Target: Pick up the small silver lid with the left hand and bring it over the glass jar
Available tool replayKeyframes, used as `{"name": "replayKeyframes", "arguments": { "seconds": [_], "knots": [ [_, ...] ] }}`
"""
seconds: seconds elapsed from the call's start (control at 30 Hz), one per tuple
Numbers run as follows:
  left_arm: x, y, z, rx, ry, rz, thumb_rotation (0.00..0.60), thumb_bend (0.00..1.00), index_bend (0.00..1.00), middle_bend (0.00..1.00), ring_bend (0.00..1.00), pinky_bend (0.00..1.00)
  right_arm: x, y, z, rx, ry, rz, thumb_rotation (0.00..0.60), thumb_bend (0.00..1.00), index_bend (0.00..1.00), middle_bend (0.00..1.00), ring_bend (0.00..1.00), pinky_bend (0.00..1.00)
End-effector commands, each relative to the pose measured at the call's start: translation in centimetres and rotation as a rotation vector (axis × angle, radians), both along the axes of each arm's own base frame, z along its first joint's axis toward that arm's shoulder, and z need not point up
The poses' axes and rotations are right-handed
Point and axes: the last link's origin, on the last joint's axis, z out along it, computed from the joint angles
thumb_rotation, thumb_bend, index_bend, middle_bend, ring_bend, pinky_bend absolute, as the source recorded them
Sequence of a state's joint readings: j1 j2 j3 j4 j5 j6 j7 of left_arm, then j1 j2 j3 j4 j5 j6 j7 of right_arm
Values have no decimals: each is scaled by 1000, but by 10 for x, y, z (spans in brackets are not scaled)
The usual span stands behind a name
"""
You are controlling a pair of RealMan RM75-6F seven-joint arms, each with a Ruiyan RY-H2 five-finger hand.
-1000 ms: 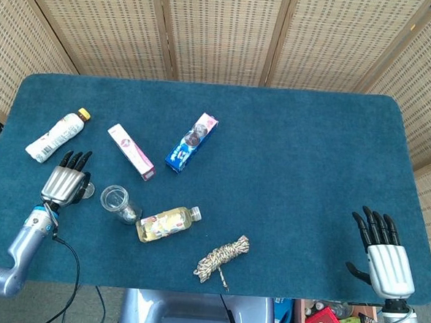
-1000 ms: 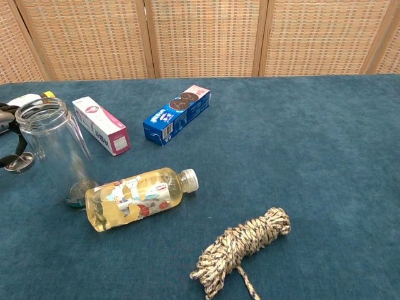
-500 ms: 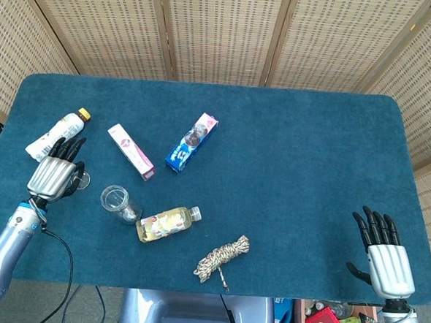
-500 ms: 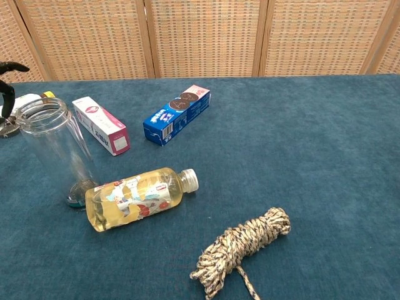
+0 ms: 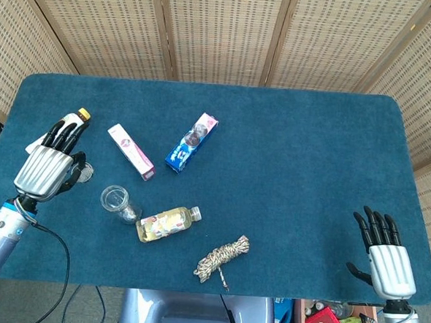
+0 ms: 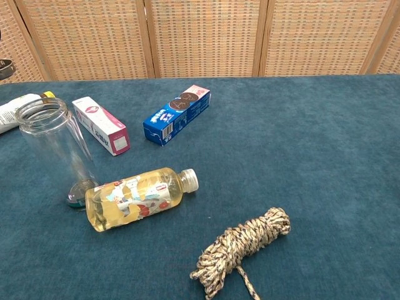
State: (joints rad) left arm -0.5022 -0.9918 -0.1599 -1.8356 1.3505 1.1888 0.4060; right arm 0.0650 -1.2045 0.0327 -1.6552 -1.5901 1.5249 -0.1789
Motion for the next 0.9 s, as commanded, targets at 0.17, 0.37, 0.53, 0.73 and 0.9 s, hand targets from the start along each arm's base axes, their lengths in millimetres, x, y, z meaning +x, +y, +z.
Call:
{"name": "replayKeyframes", "arguments": {
  "seconds": [0.17,0.37,0.53,0.73,0.9],
  "knots": [
    [28,-8,4,-28,-31,-45,600,443,612,0,0,0,-1,0,1,-1,-6,-5,600,0,32,0,0,0],
    [44,-15,-10,-74,-23,-88,600,443,612,0,0,0,-1,0,3,-3,-13,-3,600,0,32,0,0,0],
    [50,-18,-21,-95,-4,-101,600,443,613,0,0,0,-1,0,4,-7,-19,-6,600,0,32,0,0,0],
    [51,-20,-30,-121,-6,-92,600,443,613,0,0,0,-1,0,6,-10,-22,-4,600,0,32,0,0,0],
    [49,-21,-35,-138,-6,-85,600,443,613,0,0,0,-1,0,6,-11,-23,-7,600,0,32,0,0,0]
  ]
}}
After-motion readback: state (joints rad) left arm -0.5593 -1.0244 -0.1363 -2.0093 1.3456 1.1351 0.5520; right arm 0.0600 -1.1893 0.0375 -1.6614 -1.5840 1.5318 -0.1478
